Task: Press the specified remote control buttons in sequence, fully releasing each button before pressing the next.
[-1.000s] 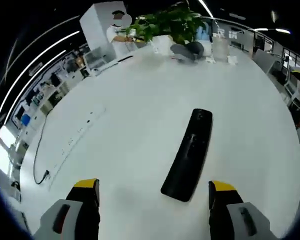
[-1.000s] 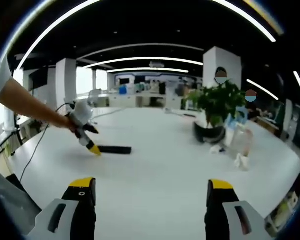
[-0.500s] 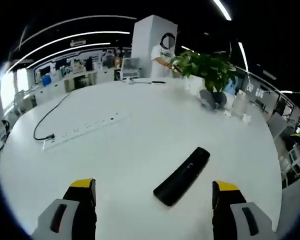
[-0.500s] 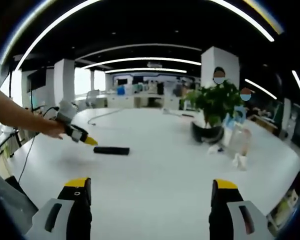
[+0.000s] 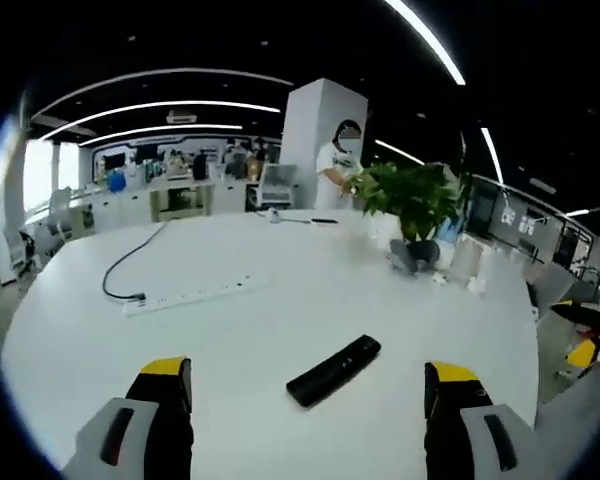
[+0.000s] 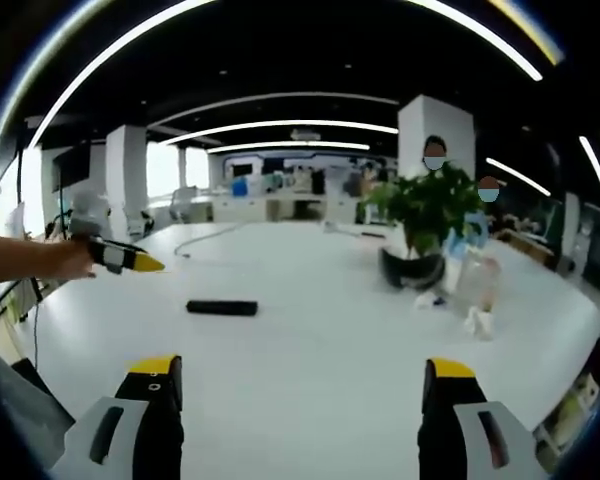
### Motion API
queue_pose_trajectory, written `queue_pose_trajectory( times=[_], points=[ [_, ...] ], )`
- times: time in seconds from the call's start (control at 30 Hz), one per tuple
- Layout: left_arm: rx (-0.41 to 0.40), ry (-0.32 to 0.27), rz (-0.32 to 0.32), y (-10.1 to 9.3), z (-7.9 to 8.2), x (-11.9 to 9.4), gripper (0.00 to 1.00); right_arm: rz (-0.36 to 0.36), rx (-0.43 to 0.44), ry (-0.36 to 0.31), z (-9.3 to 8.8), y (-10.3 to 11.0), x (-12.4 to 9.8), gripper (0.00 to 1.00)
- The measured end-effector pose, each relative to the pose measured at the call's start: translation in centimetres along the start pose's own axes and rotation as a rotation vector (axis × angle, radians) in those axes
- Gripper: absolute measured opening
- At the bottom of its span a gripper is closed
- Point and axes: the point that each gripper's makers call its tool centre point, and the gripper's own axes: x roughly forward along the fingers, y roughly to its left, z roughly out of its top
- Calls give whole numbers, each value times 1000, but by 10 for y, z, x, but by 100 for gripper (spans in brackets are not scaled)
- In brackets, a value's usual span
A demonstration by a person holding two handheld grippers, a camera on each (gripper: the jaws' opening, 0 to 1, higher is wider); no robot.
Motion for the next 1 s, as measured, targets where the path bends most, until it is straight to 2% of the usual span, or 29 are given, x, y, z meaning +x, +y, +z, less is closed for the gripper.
queue_pose_trajectory(
  times=[0.17,0.3,0.43,0.5,0.57,0.67,0.7,0.83,0.9,1.0],
  points=[
    [16,-39,26,-13,-1,-25,100,-2,0,-4,1,0,0,99],
    [31,-28,37,-18,-14,-42,100,0,-2,-8,1,0,-1,99],
    [-5,-36,54,-29,-26,-64,100,2,-1,-12,2,0,-1,99],
    [-21,-53,90,-27,-30,-72,100,2,-4,-13,2,0,-1,99],
    [-26,-40,102,-30,-40,-82,100,2,-6,-17,3,0,-1,99],
    [-19,-49,142,-32,-47,-100,100,-4,-18,-14,2,0,-1,99],
    [-12,-48,159,-31,-49,-104,100,-5,-20,-14,2,0,-1,99],
    [-15,-108,221,-30,-45,-123,100,0,-22,-18,3,1,-2,99],
    [2,-110,255,-30,-47,-131,100,3,-25,-17,3,2,-2,99],
    [3,-102,264,-33,-51,-137,100,1,-32,-19,3,2,-2,99]
  ],
)
